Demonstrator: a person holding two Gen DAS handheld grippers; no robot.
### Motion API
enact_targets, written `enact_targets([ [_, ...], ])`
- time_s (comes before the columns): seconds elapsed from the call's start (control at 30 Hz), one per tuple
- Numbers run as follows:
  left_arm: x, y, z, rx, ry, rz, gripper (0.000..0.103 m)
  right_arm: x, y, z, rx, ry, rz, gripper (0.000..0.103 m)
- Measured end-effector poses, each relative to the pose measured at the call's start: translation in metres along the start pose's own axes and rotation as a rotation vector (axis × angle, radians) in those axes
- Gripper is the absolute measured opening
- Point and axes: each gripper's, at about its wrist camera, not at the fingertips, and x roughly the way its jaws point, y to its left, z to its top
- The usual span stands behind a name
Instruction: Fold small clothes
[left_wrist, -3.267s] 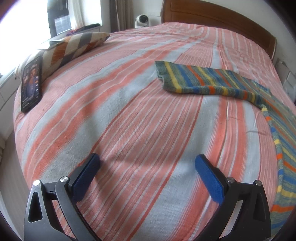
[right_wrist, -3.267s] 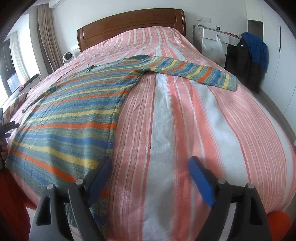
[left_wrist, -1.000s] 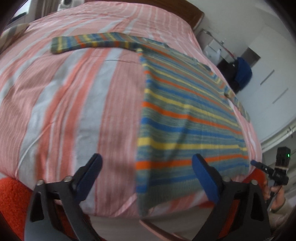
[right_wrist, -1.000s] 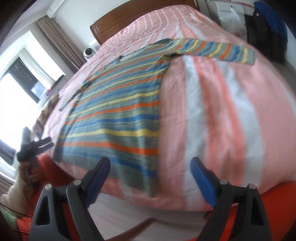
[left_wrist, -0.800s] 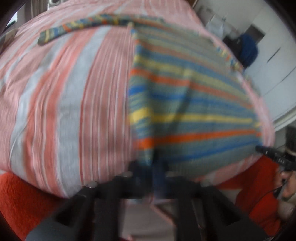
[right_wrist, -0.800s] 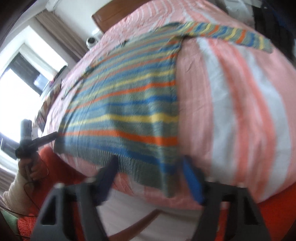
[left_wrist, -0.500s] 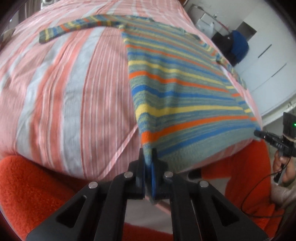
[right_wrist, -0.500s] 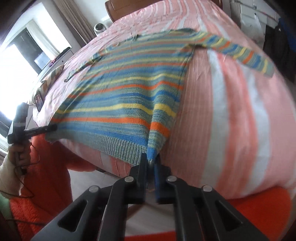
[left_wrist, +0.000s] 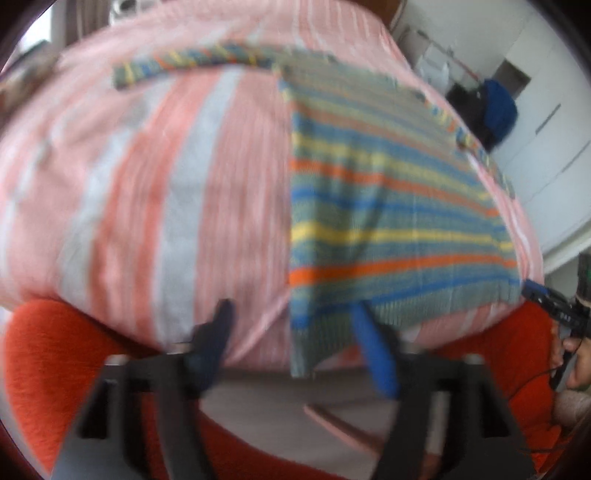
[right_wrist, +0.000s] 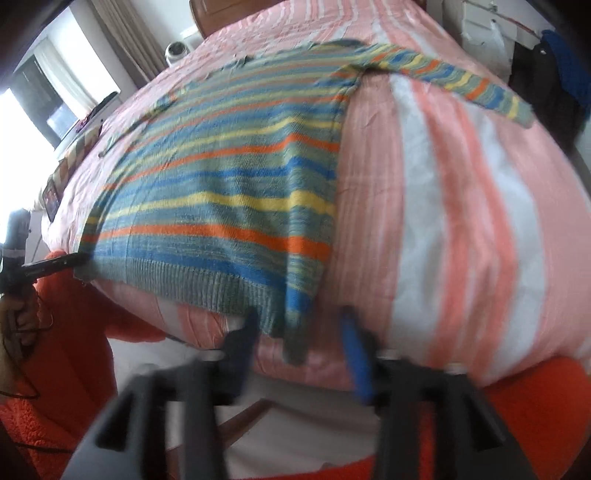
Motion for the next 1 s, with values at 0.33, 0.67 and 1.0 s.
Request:
enact_targets([
  [0.33,-0.023,0.025,0.06,-0.077,-0.242,0.161,0.095,-0.032,-0.044,0.028,0.1,-0.283,-0.211,0.072],
  [0.67,0.021,0.045,0.064,-0.155,-0.231,0.239,0.095,-0.008,-0.048,0.027,0.13,-0.309,-0.241,0.072],
  [1.0,0.04,0.055,0.059,-0.155,-0.151,0.283,0.095,-0.002,-0.058,0.026,0.176,-0.311,-0.251,0.072],
])
